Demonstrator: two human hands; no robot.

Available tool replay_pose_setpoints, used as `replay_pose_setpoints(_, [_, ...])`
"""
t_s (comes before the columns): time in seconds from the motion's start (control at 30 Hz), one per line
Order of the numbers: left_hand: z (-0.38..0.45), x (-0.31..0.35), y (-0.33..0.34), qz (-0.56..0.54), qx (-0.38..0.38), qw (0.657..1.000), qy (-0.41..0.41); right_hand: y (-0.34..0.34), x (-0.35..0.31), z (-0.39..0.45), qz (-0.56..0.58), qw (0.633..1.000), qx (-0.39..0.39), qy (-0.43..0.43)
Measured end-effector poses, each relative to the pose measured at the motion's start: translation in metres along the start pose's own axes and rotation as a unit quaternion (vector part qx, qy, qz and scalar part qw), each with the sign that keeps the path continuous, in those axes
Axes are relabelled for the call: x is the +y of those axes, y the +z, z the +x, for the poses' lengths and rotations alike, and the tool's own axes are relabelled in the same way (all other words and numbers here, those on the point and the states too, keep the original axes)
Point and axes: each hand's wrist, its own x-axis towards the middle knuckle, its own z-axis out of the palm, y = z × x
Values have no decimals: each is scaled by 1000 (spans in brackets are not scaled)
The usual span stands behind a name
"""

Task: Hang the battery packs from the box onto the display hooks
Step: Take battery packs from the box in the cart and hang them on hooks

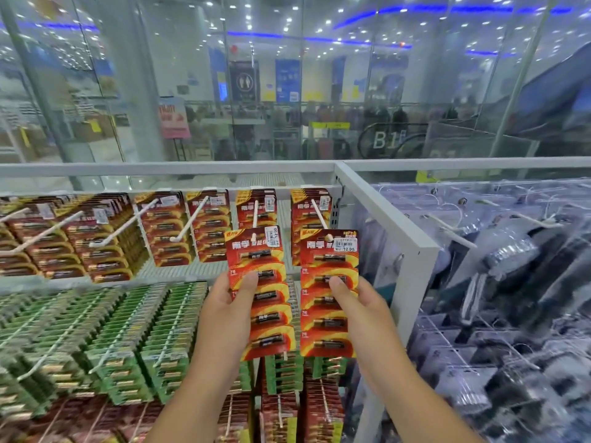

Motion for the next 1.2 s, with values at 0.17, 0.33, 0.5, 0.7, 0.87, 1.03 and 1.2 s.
replay_pose_setpoints(0.17, [6,-4,-6,-2,-17,1000,-10,-10,13,-4,43,999,29,-3])
replay_pose_setpoints(0.33, [12,-6,-5,-8,-21,1000,-11,-8,11,1,33,999,36,-14])
replay_pose_setpoints(0.5, [17,-10,-6,-18,-29,999,-6,-6,13,11,25,999,31,-26])
replay_pose_setpoints(0.7, [41,-13,-4,-3,-20,1000,-1,10,24,48,15,999,45,-14])
replay_pose_setpoints(0.87, [78,-18,-4,3,-6,1000,-2,25,21,90,26,996,76,-43])
replay_pose_setpoints(1.03, [125,-27,0,21,3,1000,-9,37,21,132,13,994,95,-50])
replay_pose_setpoints(1.2, [166,-37,4,61,9,998,11,41,21,168,20,992,117,-53])
